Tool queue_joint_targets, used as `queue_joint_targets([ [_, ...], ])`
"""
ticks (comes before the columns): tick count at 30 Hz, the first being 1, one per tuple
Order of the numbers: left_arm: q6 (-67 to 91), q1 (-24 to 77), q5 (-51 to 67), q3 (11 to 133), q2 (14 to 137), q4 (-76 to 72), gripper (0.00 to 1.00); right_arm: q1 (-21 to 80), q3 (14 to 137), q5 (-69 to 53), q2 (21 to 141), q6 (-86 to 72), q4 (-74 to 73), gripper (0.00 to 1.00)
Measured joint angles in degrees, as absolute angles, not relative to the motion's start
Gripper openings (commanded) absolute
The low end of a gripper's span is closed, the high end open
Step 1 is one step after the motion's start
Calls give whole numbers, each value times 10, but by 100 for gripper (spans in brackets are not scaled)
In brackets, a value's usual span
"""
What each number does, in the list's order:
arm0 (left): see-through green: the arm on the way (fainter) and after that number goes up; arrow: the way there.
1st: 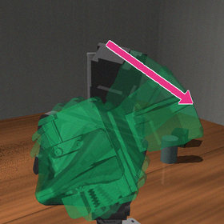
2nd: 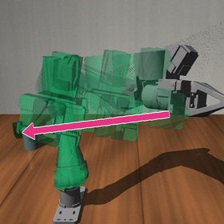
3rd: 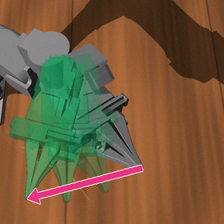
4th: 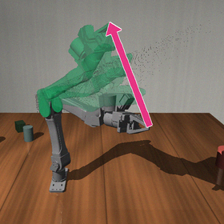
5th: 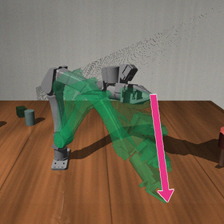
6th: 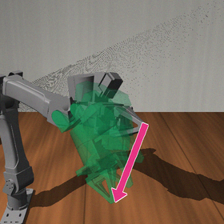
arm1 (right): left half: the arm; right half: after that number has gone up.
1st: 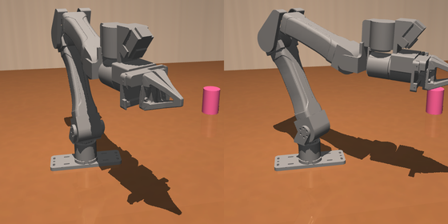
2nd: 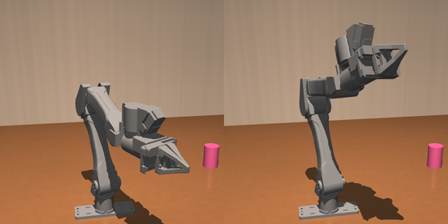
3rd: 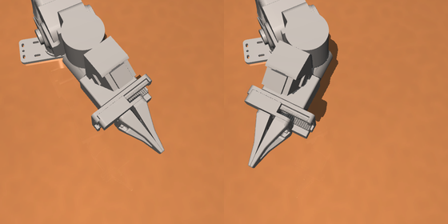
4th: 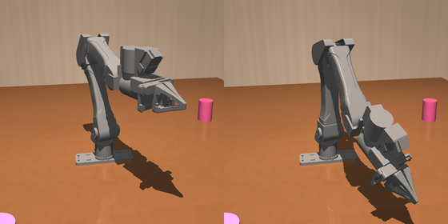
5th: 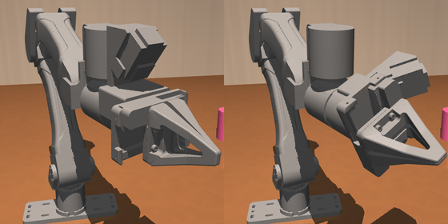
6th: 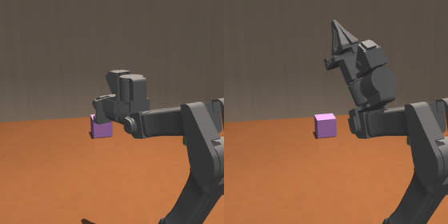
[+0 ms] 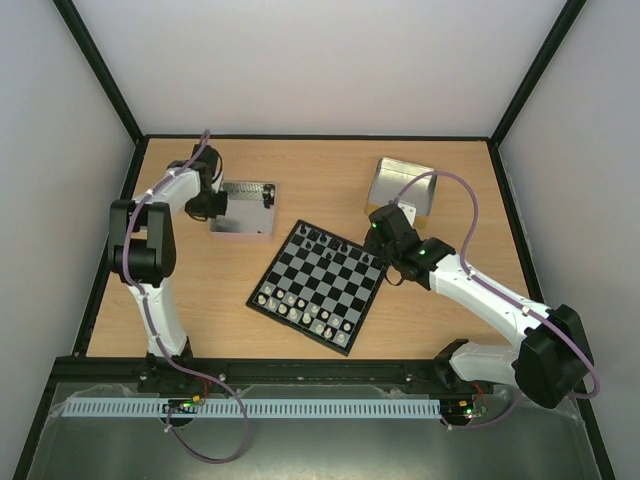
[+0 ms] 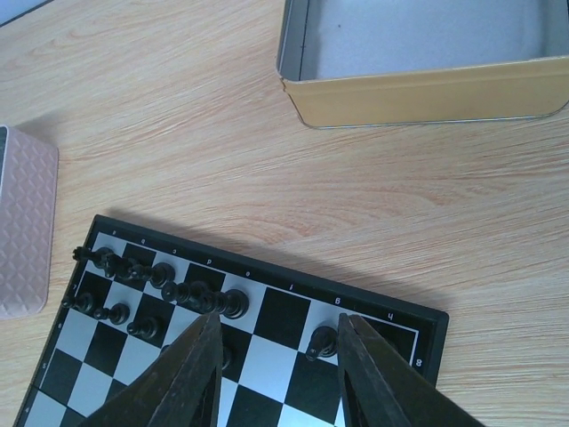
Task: Set up the chess pieces on the board
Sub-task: Adjust the storage box at the center of the board.
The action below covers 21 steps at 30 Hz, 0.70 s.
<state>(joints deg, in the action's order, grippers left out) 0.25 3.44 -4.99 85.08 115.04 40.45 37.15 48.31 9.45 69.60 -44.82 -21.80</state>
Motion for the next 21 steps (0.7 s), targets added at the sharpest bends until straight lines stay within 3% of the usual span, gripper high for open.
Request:
queue_joint_targets([
  [7,81,34,-56,780,1098,405,9,371,483,90,696,-448,-217,35],
  [13,139,35,-41,712,1050,428,34,371,481,89,696,-448,-213,35],
  [21,186,44,-58,776,1016,462,41,371,479,86,696,-448,-206,35],
])
